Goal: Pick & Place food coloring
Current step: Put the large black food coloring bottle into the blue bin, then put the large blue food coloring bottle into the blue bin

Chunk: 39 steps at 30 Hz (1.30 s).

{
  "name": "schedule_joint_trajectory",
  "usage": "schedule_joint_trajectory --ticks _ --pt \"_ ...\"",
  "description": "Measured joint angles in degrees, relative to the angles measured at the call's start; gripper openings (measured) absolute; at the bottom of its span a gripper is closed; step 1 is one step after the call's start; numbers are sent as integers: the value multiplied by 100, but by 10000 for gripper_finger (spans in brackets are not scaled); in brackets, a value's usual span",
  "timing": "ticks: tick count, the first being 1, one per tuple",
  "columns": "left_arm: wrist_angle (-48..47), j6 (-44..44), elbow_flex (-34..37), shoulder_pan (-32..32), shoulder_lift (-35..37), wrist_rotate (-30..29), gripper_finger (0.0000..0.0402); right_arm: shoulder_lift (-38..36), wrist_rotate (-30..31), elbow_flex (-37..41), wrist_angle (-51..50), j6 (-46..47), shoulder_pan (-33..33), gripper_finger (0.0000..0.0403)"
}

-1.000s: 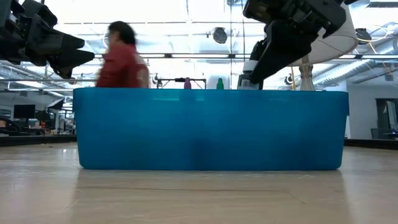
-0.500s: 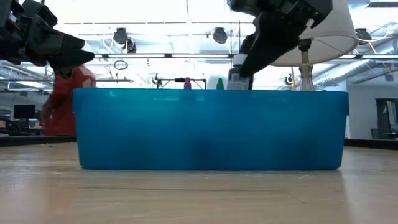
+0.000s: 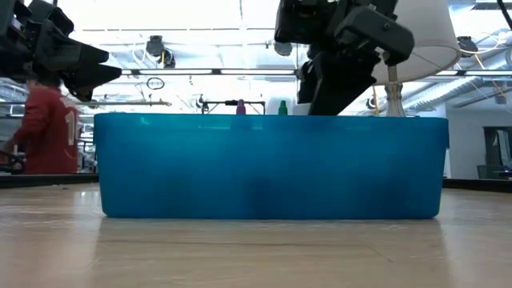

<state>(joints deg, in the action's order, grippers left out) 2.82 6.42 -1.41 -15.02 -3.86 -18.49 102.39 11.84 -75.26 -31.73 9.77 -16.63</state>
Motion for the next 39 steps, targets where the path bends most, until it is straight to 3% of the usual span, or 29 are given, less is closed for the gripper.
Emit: schedule_joint_trajectory --ticks 16,22,26,39 --pt "36 0 0 0 0 1 214 20 -259 226 302 338 84 129" --pt "35 0 0 -1 0 1 214 58 -327 257 280 626 82 207" --pt "36 0 0 0 0 1 214 39 -329 255 321 799 78 234" --pt "36 0 0 0 0 -1 214 -825 -178 254 278 786 78 224"
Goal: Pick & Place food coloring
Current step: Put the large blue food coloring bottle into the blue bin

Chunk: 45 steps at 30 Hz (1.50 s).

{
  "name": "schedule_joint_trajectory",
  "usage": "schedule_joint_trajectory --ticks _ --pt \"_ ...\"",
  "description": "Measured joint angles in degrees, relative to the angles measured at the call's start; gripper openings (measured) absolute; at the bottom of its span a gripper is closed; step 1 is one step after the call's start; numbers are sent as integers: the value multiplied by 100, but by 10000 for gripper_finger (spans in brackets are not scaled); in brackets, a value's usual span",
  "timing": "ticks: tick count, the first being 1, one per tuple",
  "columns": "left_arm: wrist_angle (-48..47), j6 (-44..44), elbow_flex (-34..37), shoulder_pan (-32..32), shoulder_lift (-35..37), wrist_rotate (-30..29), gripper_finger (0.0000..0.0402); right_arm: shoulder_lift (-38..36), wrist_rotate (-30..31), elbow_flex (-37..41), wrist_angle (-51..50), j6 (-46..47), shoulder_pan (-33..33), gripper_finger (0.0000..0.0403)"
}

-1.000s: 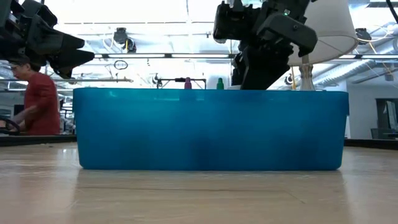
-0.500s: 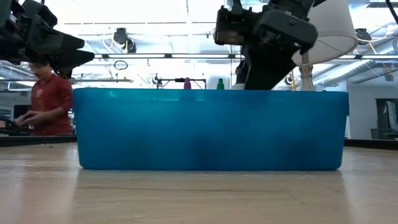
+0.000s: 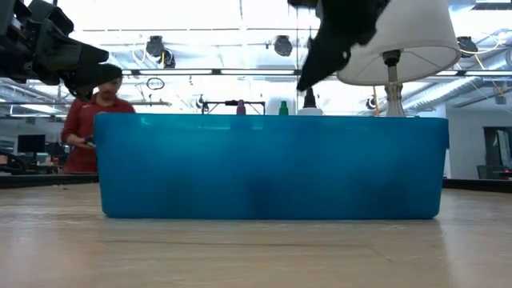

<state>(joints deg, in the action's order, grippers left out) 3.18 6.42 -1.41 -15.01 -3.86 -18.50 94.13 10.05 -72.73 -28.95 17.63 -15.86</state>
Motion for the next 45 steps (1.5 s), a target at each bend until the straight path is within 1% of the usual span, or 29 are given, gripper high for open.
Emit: schedule_joint_trajectory --ticks 5,11,13,15,17,19,24,26,29,33,36,40,42,45 --pt "0 0 0 1 0 0 214 -555 88 -2 22 -225 2 223" --pt "0 0 0 -1 0 0 214 -1112 956 -9 54 -659 3 224" --pt "-2 0 0 -1 0 0 214 -1300 926 34 -2 -634 4 223" --pt "2 0 0 -1 0 0 214 -1564 773 215 -10 -629 -87 223" --pt "-2 0 0 1 0 0 214 -1917 782 565 58 -651 -243 221" --pt "0 0 0 0 0 0 214 -2339 875 1015 414 -727 -366 219" --pt "0 0 0 1 0 0 214 -3711 1305 2266 1330 -1102 -450 215" --pt "0 0 0 -1 0 0 214 -4317 1425 2715 1395 -1186 -443 215" --pt "0 0 0 0 0 0 214 -5178 1402 3356 1417 -1416 -407 218" --pt "0 0 0 -1 0 0 214 -6110 1389 4253 1737 -893 -411 218" --pt "0 0 0 0 0 1 214 -6609 1387 4946 2122 -784 -411 215" --pt "0 0 0 -1 0 0 214 -7083 1376 5832 2671 -781 -411 217" --pt "0 0 0 -1 0 0 214 -7282 1433 6208 3140 -930 -401 219" --pt "0 0 0 -1 0 2 214 -7538 1676 6661 4101 -1342 -303 221"
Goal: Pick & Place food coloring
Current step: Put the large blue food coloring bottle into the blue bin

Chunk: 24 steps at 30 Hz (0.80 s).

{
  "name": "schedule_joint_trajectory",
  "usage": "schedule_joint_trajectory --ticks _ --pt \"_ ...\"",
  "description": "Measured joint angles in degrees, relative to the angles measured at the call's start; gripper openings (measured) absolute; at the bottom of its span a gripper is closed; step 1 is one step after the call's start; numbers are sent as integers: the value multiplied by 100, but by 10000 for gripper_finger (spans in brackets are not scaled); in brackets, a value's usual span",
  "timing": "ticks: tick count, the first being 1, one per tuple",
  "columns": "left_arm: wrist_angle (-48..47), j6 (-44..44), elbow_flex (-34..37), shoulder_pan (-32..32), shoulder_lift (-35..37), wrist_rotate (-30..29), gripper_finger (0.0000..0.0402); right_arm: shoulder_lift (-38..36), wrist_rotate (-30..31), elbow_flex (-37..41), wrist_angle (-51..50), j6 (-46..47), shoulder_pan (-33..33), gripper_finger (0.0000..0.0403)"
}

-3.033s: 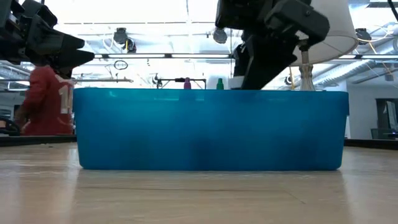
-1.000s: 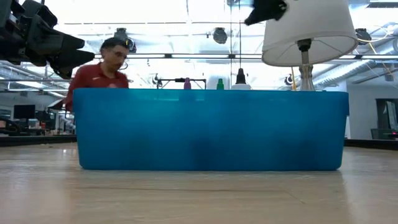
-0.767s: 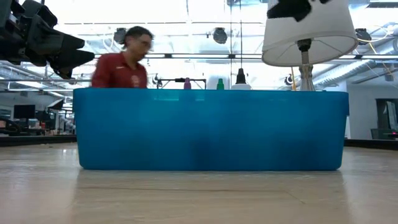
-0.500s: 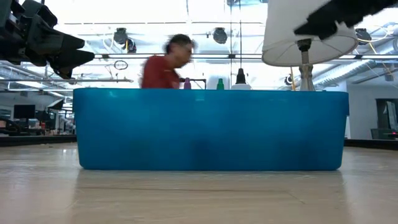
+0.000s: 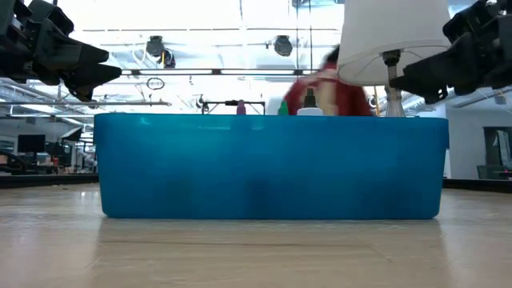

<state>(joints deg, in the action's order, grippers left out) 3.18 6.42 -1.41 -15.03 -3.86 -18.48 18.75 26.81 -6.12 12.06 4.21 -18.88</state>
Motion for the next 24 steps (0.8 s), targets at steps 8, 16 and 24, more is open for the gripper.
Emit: schedule_joint_trajectory --ticks 8,16,24 --pt "0 0 0 0 1 0 214 -711 -695 263 412 -488 522 221" --pt "0 0 0 0 2 0 214 -1187 -1950 274 174 -404 1167 220" --pt "0 -2 0 0 2 -2 214 -1308 -1460 281 -488 -193 1365 218"
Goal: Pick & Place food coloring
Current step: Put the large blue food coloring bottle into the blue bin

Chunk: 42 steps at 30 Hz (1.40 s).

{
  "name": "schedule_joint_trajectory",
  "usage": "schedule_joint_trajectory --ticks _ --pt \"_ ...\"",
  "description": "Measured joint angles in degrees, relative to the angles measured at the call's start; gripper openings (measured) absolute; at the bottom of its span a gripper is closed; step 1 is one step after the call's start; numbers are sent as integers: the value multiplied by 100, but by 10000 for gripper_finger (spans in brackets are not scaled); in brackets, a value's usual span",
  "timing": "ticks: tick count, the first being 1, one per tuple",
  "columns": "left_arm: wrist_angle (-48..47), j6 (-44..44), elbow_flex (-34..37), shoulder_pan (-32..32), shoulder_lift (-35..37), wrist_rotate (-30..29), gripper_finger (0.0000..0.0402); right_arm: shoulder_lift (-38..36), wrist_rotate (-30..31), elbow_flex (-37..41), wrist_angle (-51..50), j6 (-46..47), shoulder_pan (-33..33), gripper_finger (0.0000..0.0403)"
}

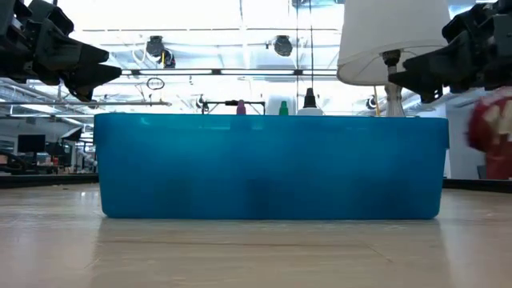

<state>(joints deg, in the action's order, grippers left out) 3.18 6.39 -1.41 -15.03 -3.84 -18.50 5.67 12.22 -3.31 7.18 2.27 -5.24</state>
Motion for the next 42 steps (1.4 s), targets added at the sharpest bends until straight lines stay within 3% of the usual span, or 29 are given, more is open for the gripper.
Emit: schedule_joint_trajectory --ticks 14,20,25,27,30,32,36,39,42 --pt "2 4 0 1 -1 0 214 0 -28 7 24 3 -2 218" --pt "571 793 0 0 0 0 214 0 -29 9 26 4 -4 221" --pt "639 806 0 2 0 -18 214 0 -29 11 26 3 -4 217" --pt "589 848 0 0 -27 -281 214 0 -29 11 25 4 -4 216" --pt "704 1164 -79 92 -197 -1252 214 0 -29 11 24 3 -4 216" --pt "275 1309 -520 289 -388 -1650 214 0 -31 11 26 5 -4 218" --pt "-1080 1477 -1834 944 -1295 -1607 214 0 -31 11 25 6 -4 219" --pt "-2100 1459 -3107 1656 -2334 -1209 214 0 -31 11 26 3 -4 216" --pt "-3280 1601 -4495 2593 -3646 -424 214 0 -31 11 25 3 -4 216"
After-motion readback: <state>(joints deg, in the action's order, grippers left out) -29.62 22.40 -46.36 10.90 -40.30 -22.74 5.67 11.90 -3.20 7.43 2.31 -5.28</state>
